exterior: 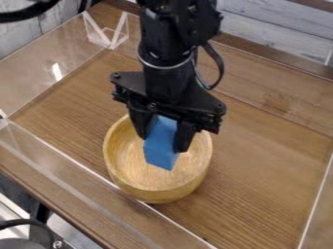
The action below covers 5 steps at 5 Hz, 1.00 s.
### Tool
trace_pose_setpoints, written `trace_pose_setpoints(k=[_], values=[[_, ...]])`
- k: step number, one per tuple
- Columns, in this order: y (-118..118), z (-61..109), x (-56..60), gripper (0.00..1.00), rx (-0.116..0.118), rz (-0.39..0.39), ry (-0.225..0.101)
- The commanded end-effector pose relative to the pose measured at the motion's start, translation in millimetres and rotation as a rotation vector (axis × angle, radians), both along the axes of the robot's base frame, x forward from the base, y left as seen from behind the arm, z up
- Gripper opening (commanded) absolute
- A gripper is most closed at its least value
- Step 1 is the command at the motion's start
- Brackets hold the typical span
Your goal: Put the blue block in the brown bowl
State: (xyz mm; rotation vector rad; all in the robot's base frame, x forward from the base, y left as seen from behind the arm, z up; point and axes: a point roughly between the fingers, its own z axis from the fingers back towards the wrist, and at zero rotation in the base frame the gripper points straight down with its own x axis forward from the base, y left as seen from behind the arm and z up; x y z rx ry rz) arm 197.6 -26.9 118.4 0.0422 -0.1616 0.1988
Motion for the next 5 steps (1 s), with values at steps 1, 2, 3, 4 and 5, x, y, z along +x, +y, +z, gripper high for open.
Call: trace_pose_setpoints(k=[1, 2, 3, 4, 5], values=[[2.0, 6.7, 2.7, 0.00, -0.002, 0.001, -0.035], [3.2, 4.7, 1.5, 0.00, -0.001, 0.000, -0.033], [3.9, 3.8, 0.8, 0.00, 0.002, -0.003, -0.030], [4.0, 3.6, 0.2, 1.00, 0.004, -0.006, -0.028], [4.4, 3.4, 0.4, 1.00, 0.007, -0.006, -0.026]])
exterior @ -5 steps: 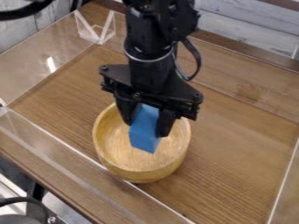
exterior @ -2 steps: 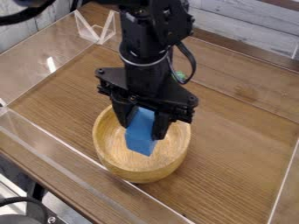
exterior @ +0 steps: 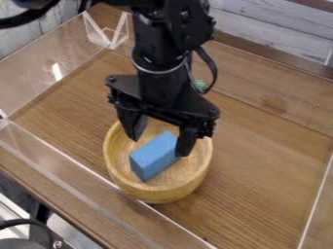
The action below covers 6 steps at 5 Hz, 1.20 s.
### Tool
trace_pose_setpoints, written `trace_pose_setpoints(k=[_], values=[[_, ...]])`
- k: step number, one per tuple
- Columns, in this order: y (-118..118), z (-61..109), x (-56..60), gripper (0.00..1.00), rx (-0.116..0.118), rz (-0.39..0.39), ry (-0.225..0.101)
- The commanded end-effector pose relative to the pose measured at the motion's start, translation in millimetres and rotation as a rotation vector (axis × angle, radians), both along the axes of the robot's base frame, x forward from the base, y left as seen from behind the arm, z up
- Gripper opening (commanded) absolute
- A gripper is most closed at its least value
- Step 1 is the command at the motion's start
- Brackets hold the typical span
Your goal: Put the blue block in the brown bowl
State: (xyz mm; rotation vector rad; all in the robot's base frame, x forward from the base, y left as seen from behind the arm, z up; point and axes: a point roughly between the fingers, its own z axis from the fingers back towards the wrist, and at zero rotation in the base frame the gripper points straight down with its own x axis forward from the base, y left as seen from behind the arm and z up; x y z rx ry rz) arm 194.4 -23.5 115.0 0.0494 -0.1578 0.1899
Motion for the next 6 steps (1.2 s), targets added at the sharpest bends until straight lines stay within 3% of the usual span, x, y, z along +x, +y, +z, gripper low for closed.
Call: trace_pose_setpoints(k=[1, 6], values=[[-1, 10.2, 5.9, 1.00, -0.002, -0.003, -0.029], [-13, 18.2, 22.4, 1.00, -0.023, -0.009, -0.018]])
